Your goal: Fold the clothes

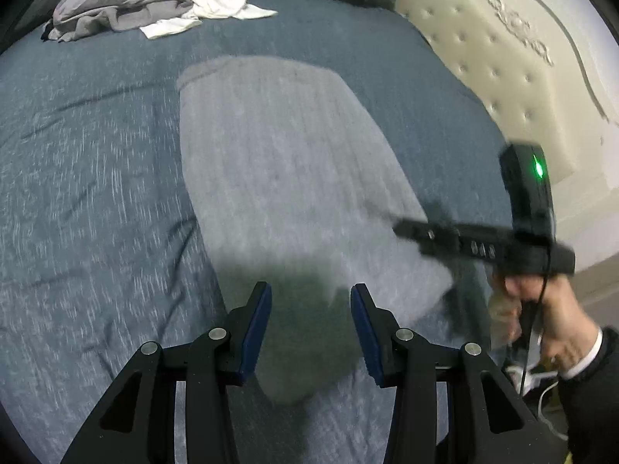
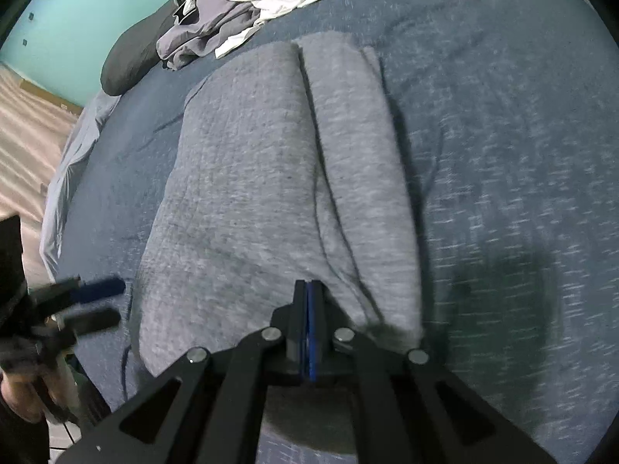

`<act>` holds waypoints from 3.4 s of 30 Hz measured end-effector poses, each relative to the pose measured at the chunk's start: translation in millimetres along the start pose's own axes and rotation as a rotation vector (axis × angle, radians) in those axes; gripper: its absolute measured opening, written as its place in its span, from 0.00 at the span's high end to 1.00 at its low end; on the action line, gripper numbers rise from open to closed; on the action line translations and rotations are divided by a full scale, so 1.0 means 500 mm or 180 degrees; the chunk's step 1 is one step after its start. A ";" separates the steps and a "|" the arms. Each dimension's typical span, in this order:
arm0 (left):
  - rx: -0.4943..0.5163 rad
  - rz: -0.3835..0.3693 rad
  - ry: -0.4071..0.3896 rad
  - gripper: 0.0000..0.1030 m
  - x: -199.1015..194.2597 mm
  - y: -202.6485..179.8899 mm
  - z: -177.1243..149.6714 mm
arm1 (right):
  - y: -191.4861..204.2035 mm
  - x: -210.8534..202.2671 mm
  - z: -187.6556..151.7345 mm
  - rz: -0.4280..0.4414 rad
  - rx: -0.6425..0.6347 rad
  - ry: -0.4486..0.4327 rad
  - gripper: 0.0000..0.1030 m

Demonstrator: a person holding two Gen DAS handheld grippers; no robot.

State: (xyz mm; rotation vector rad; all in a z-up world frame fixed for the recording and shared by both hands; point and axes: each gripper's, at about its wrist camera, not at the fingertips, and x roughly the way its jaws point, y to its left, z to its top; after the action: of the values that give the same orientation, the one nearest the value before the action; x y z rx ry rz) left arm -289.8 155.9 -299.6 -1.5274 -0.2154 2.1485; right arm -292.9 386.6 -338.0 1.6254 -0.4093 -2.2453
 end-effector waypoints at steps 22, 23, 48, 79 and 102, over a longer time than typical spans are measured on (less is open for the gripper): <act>-0.0025 0.0090 0.0071 0.55 0.029 0.012 -0.033 | 0.038 0.003 0.091 0.0285 -0.0082 -0.0268 0.99; -0.0018 0.0086 0.0067 0.55 0.028 0.011 -0.035 | 0.032 0.016 0.093 0.0240 -0.0065 -0.0232 0.99; -0.0033 -0.0007 0.0036 0.55 0.008 0.028 -0.029 | 0.008 -0.016 0.081 0.0217 0.0043 -0.0277 0.99; 0.0099 -0.0055 0.0119 0.54 0.012 -0.034 -0.065 | 0.117 -0.100 -0.089 0.0062 -0.0521 0.0011 0.98; 0.0069 -0.0239 0.0150 0.54 0.003 -0.037 -0.073 | 0.006 -0.105 -0.165 -0.0065 -0.0117 0.0247 1.00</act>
State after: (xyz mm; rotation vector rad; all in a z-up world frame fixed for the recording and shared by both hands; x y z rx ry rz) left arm -250.8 167.1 -306.7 -1.5317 -0.2289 2.0481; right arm -198.7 404.0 -316.9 1.6989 -0.3311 -2.1829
